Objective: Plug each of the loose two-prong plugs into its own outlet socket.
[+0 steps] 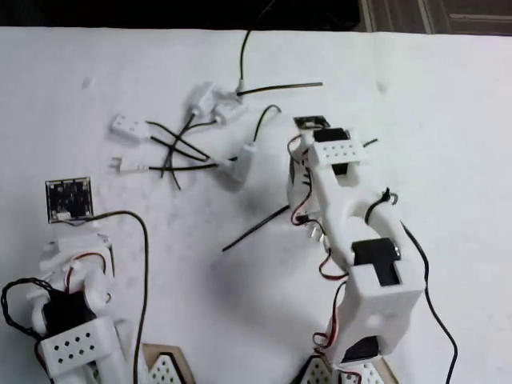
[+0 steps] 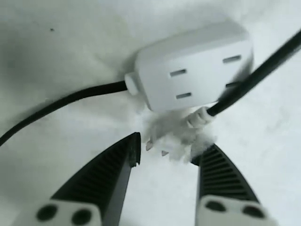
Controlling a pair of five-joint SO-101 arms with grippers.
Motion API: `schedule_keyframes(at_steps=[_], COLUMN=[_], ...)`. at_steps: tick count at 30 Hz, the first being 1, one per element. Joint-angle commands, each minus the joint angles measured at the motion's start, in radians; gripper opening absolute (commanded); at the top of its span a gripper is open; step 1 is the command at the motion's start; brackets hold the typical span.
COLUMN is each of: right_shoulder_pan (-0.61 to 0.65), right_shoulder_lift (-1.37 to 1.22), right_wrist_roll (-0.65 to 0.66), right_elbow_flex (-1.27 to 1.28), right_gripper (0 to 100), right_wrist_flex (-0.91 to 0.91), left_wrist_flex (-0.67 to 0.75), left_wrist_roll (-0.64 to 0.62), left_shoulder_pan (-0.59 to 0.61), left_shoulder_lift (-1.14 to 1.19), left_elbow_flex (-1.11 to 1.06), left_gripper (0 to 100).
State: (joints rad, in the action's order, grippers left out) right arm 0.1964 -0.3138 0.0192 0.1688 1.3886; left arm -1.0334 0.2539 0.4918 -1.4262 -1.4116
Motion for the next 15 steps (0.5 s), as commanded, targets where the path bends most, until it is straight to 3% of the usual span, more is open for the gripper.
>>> schedule_keyframes(at_steps=[1, 15], right_shoulder_pan=[0.001, -0.027], right_shoulder_lift=[-0.039, 0.021], right_wrist_roll=[0.000, 0.008], right_elbow_flex=[-0.037, -0.031], right_gripper=[16.9, 11.3], right_wrist_flex=[-0.008, -0.033], left_wrist_flex=[0.021, 0.021], left_wrist_roll=[0.012, 0.012], left_shoulder_pan=[0.002, 0.002], left_shoulder_lift=[-0.007, -0.007], left_elbow_flex=[0.003, 0.003], left_gripper=[4, 4])
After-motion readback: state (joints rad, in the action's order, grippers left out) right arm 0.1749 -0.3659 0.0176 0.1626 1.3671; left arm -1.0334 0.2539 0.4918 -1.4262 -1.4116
